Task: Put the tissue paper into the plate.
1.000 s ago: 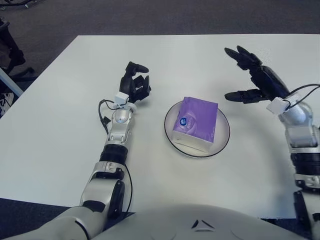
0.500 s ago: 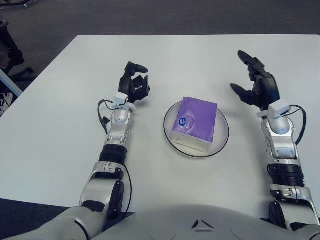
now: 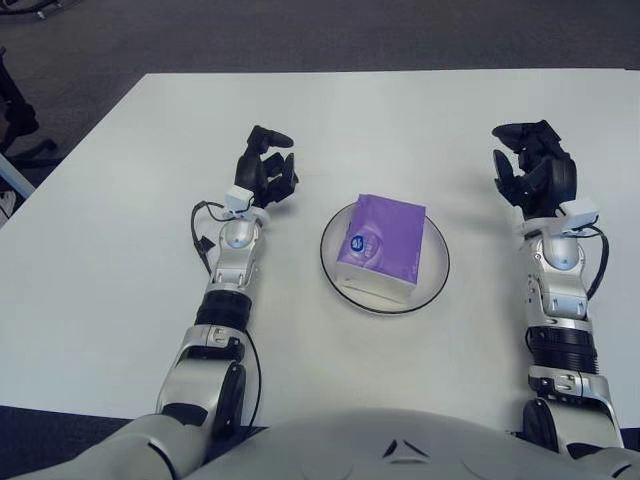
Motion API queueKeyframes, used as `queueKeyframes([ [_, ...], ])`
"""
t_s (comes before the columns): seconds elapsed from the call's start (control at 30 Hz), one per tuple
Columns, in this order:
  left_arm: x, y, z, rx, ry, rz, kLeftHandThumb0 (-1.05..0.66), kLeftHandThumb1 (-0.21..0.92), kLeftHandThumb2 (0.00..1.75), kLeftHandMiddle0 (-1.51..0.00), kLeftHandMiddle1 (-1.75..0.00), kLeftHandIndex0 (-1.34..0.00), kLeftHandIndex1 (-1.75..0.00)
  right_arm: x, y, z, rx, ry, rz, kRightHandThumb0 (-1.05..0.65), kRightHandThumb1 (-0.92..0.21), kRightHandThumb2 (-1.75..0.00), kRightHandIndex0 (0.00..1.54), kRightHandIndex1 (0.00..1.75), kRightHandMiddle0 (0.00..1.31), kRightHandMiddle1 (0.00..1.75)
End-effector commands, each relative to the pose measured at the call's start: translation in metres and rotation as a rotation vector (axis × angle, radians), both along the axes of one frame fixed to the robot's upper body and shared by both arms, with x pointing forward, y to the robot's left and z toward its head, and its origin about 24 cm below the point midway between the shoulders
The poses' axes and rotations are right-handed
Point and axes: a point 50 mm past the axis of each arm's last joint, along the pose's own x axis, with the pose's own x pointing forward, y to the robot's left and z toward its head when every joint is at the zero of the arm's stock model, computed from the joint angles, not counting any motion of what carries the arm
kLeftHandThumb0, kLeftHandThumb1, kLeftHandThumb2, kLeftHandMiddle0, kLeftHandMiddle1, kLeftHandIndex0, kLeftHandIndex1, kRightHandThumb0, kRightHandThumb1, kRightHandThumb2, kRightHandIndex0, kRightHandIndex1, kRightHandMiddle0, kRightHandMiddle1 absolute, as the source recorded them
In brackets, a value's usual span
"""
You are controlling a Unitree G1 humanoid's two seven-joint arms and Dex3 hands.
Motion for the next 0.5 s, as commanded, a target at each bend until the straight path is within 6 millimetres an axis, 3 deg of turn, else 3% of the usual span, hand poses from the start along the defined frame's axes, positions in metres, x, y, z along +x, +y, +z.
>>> queueKeyframes([
  [0.0,-0.027,-0.003,-0.051,-0.035,0.187,0.012,-0.37,0.74,0.75,-0.84,-1.75,-0.31,-1.75,-0.003,0.009,-0.013,0.085,0.017,0.002,0.00,-0.47,-1.02,0.46,1.71,0.57,1.43],
  [0.47,-0.028,-0.004,-0.052,-0.035,0.185,0.013,-0.37,0.75,0.75,-0.83,-1.75,-0.31,-1.75,-0.004,0.006,-0.036,0.139,0.155,-0.005,0.00,-0.44,-1.11,0.45,1.75,0.48,1.57],
])
